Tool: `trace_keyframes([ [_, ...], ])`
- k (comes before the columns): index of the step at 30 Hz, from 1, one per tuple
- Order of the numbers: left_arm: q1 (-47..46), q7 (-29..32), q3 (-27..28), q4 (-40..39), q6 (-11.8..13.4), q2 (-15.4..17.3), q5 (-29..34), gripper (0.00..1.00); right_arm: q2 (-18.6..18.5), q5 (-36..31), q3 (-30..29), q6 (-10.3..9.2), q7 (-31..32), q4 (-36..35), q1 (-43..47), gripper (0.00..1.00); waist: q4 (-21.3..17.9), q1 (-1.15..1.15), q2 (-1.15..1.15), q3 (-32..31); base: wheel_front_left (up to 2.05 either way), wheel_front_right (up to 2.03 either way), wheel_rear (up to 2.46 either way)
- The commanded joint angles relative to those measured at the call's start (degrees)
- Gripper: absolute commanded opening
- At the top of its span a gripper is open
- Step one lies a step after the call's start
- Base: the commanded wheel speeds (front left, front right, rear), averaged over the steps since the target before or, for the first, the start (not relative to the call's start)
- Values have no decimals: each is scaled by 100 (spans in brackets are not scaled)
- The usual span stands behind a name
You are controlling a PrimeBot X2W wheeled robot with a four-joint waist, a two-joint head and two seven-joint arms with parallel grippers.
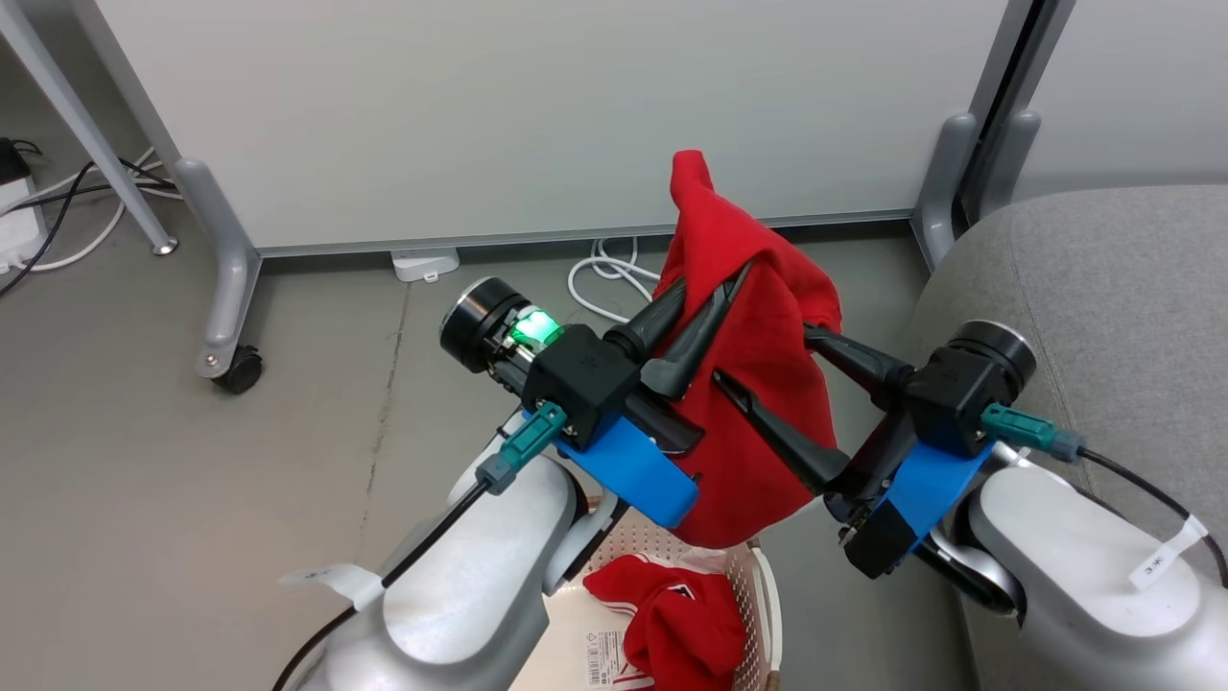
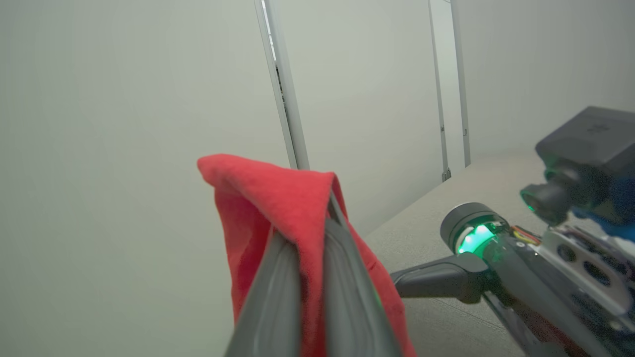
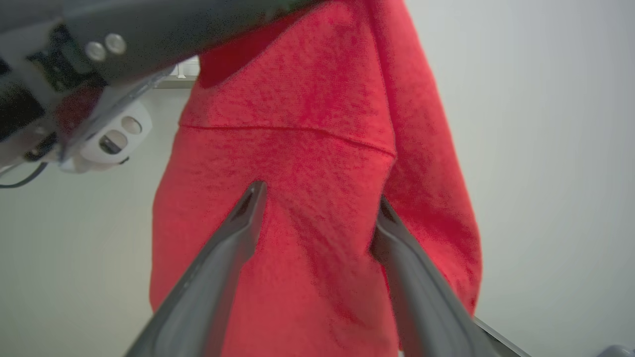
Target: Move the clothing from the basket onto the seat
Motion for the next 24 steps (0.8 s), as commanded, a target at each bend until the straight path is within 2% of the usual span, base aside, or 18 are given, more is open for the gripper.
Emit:
trace_keyframes([
  [1,-90,-27,-52,-57,1,-5,-35,0,-52,91,164,1,-3,69,-133,100,30,0,0,6,0,0,0],
  [5,-144,-27,-222,-141,1,-3,-101,0,15,469,562,1,-4,141,-304,100,91,0,0,18,0,0,0],
  [8,-169,-27,-318,-185,35,-4,-141,0,106,613,626,1,-3,172,-334,100,122,0,0,27,0,0,0],
  [9,-174,-27,-335,-196,48,-4,-157,0,131,619,629,1,-3,180,-334,49,130,0,0,29,0,0,0],
  [10,-176,-27,-351,-202,46,-4,-166,0,163,636,633,1,-3,190,-319,38,136,0,0,29,0,0,0],
  [11,-179,-27,-363,-201,53,-5,-159,0,179,659,669,1,-3,213,-290,0,141,0,0,28,0,0,0],
  [24,-204,-27,-352,-110,104,-5,-158,0,258,638,533,1,-4,141,-178,0,105,0,0,42,0,0,0],
])
